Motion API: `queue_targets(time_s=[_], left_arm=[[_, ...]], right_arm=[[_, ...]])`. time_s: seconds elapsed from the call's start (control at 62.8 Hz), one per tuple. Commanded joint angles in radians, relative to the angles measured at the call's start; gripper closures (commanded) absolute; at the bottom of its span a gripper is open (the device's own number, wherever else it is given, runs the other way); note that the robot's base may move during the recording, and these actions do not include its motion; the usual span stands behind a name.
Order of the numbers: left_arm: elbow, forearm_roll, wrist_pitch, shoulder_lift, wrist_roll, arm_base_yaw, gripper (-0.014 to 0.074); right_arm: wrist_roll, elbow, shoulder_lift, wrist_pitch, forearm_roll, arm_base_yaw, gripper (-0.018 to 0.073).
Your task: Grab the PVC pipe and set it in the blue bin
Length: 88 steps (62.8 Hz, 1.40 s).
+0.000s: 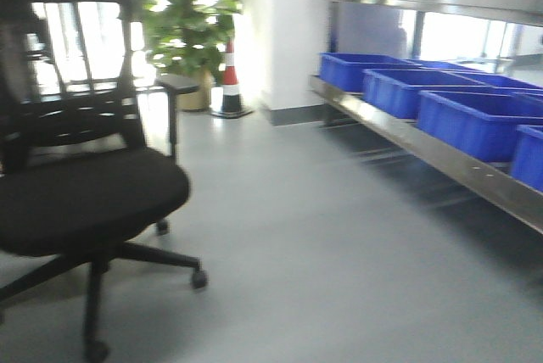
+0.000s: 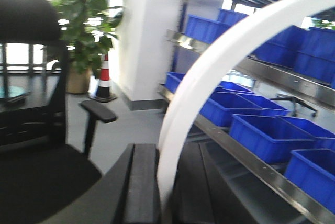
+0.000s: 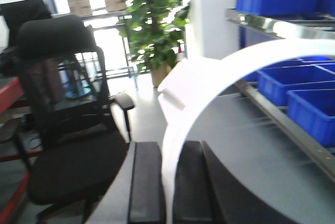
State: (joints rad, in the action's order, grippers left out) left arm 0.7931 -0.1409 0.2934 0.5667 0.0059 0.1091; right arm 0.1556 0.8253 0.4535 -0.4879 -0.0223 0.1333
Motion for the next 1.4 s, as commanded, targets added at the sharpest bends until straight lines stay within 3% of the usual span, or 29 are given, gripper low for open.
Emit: queue_targets(time_s=[0.0, 1.386], left_arm=[[-0.001, -0.007, -0.028, -0.003, -0.006, 0.004, 0.0708], [-0.001, -0.007, -0.028, -0.003, -0.006, 0.004, 0.0708]], right_arm=[[-0.005, -0.001, -0.006, 0.026, 0.012, 0.001, 0.0721], [-0.005, -0.001, -0.006, 0.026, 0.012, 0.001, 0.0721]])
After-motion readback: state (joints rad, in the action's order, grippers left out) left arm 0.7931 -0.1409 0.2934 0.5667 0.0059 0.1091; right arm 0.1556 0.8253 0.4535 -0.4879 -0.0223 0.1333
